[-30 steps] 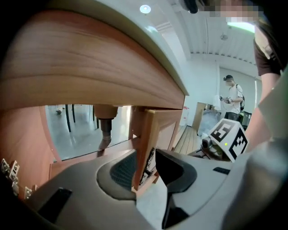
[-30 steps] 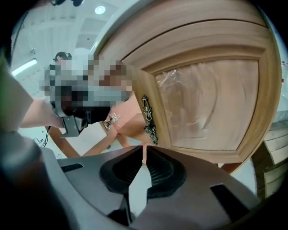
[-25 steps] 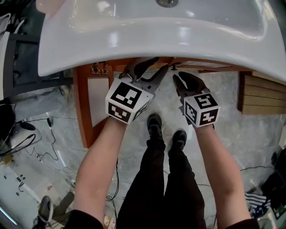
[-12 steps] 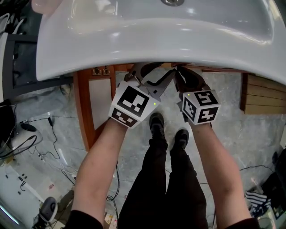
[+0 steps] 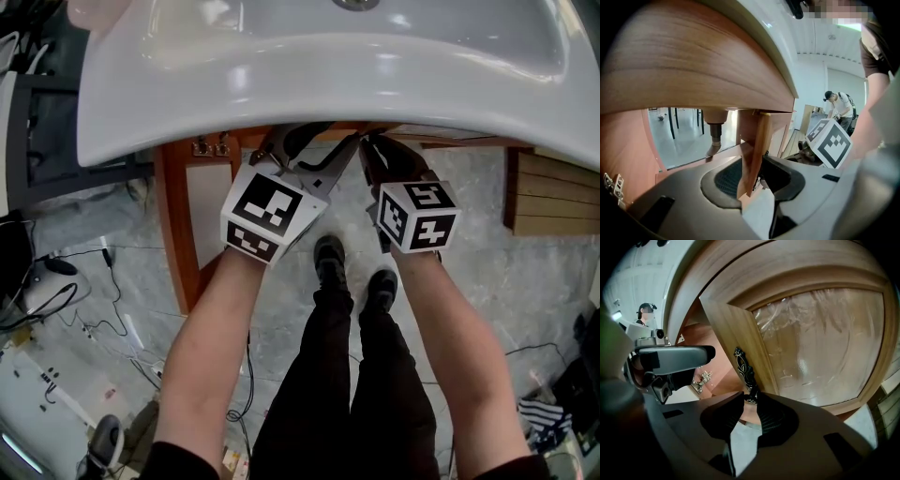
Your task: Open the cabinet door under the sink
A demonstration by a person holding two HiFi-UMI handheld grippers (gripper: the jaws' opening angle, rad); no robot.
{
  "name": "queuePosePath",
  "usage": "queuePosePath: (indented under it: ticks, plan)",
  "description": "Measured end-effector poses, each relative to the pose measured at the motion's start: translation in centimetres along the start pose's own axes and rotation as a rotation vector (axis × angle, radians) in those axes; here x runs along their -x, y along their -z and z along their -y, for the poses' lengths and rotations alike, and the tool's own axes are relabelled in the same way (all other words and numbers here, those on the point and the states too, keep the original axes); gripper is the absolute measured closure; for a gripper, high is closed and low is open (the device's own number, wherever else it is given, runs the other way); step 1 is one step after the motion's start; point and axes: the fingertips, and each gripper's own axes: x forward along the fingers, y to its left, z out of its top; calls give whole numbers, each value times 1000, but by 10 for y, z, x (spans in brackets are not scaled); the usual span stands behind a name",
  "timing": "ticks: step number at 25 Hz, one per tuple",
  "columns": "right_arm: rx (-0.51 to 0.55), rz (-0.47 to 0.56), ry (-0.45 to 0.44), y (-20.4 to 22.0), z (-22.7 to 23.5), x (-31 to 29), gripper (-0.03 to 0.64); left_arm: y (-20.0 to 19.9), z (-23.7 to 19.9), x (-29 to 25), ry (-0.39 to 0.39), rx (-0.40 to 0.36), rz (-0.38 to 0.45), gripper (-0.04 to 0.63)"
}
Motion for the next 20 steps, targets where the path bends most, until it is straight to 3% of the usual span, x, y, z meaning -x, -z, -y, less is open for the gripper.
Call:
queuePosePath:
  ticks: [3,14,20]
  plan:
    - [-12,10,7,-1,0,0,519,5,1,1,0,0,-6,449]
    - [146,-5,-59,18,-10,18,525,-7,29,-1,89,-47,39,403]
    - [153,-9,-90,31,-11,33,525,-23,54,-7,146,-97,54,403]
